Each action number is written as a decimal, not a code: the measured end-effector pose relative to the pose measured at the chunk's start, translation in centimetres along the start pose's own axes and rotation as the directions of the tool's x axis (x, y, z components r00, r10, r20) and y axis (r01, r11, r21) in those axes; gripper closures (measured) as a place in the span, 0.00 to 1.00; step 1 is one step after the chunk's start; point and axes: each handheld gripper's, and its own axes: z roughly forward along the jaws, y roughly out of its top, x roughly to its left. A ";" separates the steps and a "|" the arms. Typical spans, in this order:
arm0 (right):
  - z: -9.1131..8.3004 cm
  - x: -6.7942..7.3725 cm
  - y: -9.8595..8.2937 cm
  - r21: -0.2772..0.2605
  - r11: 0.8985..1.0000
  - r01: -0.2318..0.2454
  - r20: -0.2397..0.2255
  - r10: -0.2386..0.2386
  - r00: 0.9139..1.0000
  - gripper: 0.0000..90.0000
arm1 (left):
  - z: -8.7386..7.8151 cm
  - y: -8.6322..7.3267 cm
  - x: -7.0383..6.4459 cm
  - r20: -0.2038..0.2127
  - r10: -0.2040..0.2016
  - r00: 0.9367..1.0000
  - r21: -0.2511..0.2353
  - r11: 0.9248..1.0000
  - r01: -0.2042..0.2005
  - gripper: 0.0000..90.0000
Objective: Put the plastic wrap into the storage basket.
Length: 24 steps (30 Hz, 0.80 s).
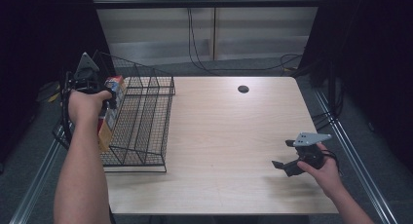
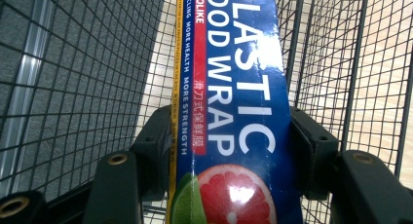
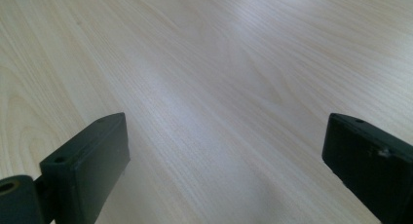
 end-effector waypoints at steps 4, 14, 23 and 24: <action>0.0 0.0 0.0 0.005 1.000 0.003 0.000 -0.003 1.000 0.03 | 0.3 0.1 0.1 0.002 -0.003 1.000 0.005 1.000 0.003 0.48; 0.0 0.0 -0.1 0.013 1.000 -0.001 0.000 0.001 1.000 0.03 | 0.6 0.4 0.2 0.000 -0.023 1.000 0.003 1.000 0.023 0.47; 0.0 0.0 -0.1 0.012 1.000 -0.001 -0.005 0.001 1.000 0.03 | 0.7 0.4 0.6 0.011 -0.030 0.999 0.012 0.999 0.030 0.46; 0.0 0.0 -0.1 0.011 1.000 -0.001 -0.001 0.001 1.000 0.03 | 0.7 0.4 0.7 0.011 -0.030 0.999 0.013 0.999 0.030 0.46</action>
